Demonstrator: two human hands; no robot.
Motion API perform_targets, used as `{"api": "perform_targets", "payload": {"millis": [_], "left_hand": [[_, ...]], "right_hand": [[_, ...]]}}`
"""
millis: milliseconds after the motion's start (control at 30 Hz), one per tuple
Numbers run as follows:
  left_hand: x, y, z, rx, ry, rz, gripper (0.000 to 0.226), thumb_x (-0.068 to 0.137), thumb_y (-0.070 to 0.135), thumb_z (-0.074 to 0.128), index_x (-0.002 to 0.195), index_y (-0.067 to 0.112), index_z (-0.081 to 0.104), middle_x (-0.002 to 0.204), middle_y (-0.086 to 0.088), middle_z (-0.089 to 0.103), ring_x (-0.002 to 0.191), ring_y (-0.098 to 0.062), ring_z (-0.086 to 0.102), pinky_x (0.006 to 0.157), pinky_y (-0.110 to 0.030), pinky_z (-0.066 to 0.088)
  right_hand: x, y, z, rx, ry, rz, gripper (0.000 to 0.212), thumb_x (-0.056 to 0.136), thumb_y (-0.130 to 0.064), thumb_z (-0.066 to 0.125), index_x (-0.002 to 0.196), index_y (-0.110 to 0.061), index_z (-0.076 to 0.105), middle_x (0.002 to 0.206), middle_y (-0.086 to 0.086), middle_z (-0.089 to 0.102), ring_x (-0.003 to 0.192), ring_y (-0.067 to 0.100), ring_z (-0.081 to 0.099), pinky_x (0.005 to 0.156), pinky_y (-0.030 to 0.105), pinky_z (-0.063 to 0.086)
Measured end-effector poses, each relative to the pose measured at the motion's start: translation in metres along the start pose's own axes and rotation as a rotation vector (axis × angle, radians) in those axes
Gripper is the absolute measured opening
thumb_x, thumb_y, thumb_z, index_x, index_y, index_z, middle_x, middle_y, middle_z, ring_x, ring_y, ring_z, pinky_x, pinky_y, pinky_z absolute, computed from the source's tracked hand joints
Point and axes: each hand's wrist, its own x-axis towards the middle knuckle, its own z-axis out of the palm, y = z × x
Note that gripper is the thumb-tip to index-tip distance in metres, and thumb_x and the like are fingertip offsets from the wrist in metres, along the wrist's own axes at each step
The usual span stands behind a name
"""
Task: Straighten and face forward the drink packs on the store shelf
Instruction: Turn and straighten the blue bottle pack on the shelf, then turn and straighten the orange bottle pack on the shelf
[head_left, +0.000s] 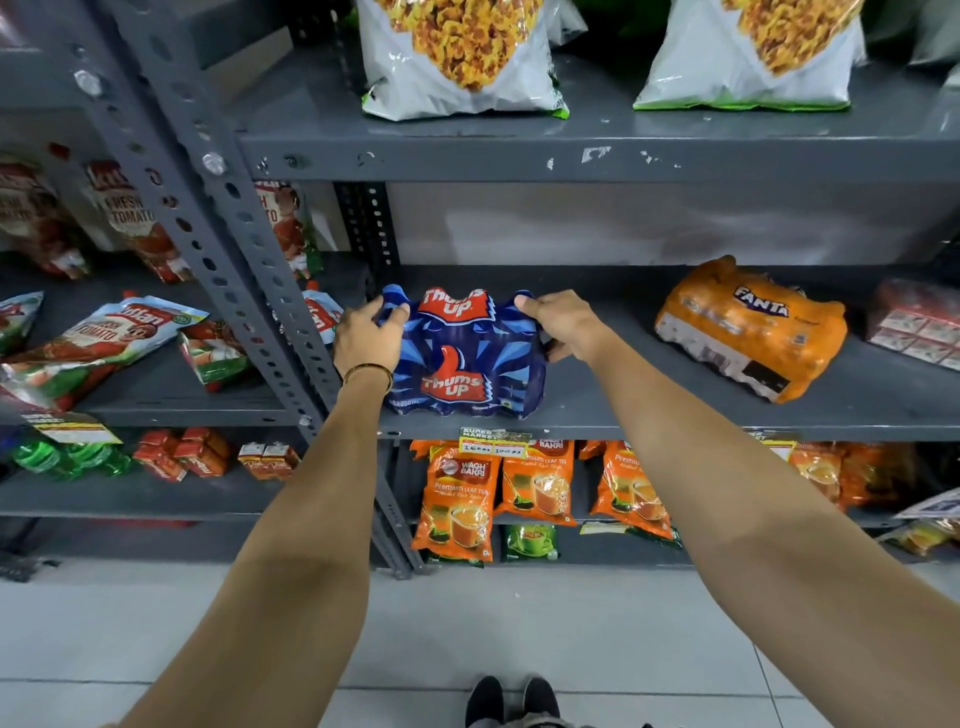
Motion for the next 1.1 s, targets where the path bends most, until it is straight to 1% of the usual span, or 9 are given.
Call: {"api": "perform_targets", "payload": {"millis": [200, 333, 400, 467, 567, 700, 833, 967, 1100], "left_hand": [[-0.006, 0.006, -0.001, 0.101, 0.012, 0.038, 0.046, 0.089, 0.043, 0.05, 0.128, 0.02, 0.056, 0.123, -0.019, 0.055, 0.111, -0.038, 0.056, 0.09, -0.041, 0.046], [-0.012, 0.016, 0.006, 0.246, 0.053, 0.114, 0.047, 0.091, 0.034, 0.047, 0.132, 0.01, 0.047, 0.134, -0.018, 0.044, 0.114, -0.04, 0.054, 0.089, -0.046, 0.047], [-0.012, 0.025, 0.013, 0.332, 0.101, 0.236, 0.053, 0.09, 0.031, 0.047, 0.137, 0.007, 0.04, 0.141, -0.019, 0.041, 0.127, -0.038, 0.044, 0.101, -0.049, 0.041], [-0.012, 0.045, 0.026, 0.391, 0.111, 0.362, 0.055, 0.091, 0.032, 0.045, 0.138, 0.005, 0.039, 0.145, -0.02, 0.04, 0.137, -0.037, 0.032, 0.114, -0.049, 0.025], [-0.02, 0.089, 0.061, 0.406, 0.041, 0.513, 0.055, 0.091, 0.033, 0.042, 0.138, 0.004, 0.039, 0.145, -0.019, 0.041, 0.139, -0.035, 0.028, 0.116, -0.048, 0.016], [-0.046, 0.148, 0.126, 0.375, -0.111, 0.602, 0.055, 0.092, 0.033, 0.042, 0.138, 0.003, 0.038, 0.143, -0.018, 0.044, 0.138, -0.037, 0.029, 0.115, -0.048, 0.02], [-0.074, 0.199, 0.199, 0.307, -0.25, 0.611, 0.051, 0.092, 0.033, 0.043, 0.131, 0.001, 0.044, 0.134, -0.021, 0.05, 0.13, -0.036, 0.038, 0.109, -0.046, 0.03], [-0.081, 0.242, 0.264, 0.147, -0.499, 0.388, 0.055, 0.093, 0.043, 0.041, 0.132, 0.005, 0.045, 0.139, -0.021, 0.048, 0.127, -0.037, 0.045, 0.102, -0.042, 0.038], [-0.085, 0.271, 0.31, 0.134, -0.682, 0.297, 0.055, 0.093, 0.047, 0.041, 0.133, 0.01, 0.049, 0.142, -0.017, 0.047, 0.128, -0.034, 0.047, 0.103, -0.036, 0.038]], "right_hand": [[-0.001, 0.003, 0.005, 0.016, 0.032, -0.011, 0.041, 0.092, -0.046, 0.05, 0.112, -0.012, 0.059, 0.117, 0.013, 0.066, 0.104, 0.031, 0.065, 0.086, 0.046, 0.057], [0.0, 0.012, 0.002, -0.027, 0.138, -0.063, 0.047, 0.093, -0.052, 0.042, 0.105, -0.011, 0.061, 0.113, 0.012, 0.067, 0.096, 0.028, 0.063, 0.084, 0.04, 0.054], [-0.001, 0.021, -0.008, -0.056, 0.246, -0.109, 0.053, 0.093, -0.052, 0.038, 0.112, -0.007, 0.06, 0.119, 0.014, 0.065, 0.106, 0.031, 0.059, 0.085, 0.037, 0.046], [-0.004, 0.032, -0.025, -0.046, 0.346, -0.112, 0.059, 0.095, -0.05, 0.037, 0.133, -0.007, 0.049, 0.134, 0.016, 0.056, 0.123, 0.035, 0.051, 0.095, 0.039, 0.043], [-0.009, 0.049, -0.062, -0.049, 0.495, -0.107, 0.06, 0.097, -0.045, 0.036, 0.142, -0.006, 0.036, 0.143, 0.018, 0.047, 0.13, 0.037, 0.044, 0.1, 0.043, 0.04], [-0.014, 0.081, -0.125, -0.038, 0.675, -0.046, 0.053, 0.098, -0.041, 0.036, 0.136, -0.003, 0.042, 0.134, 0.022, 0.054, 0.123, 0.04, 0.05, 0.1, 0.044, 0.04], [-0.007, 0.126, -0.201, -0.048, 0.812, 0.04, 0.05, 0.096, -0.033, 0.039, 0.132, 0.002, 0.042, 0.134, 0.024, 0.052, 0.125, 0.039, 0.046, 0.105, 0.046, 0.038], [0.021, 0.164, -0.266, -0.011, 0.754, 0.224, 0.057, 0.095, -0.034, 0.042, 0.138, 0.003, 0.033, 0.145, 0.024, 0.038, 0.134, 0.04, 0.037, 0.108, 0.046, 0.034], [0.052, 0.19, -0.308, 0.118, 0.409, 0.41, 0.061, 0.094, -0.038, 0.048, 0.14, 0.0, 0.037, 0.143, 0.017, 0.045, 0.128, 0.036, 0.048, 0.098, 0.04, 0.043]]}}
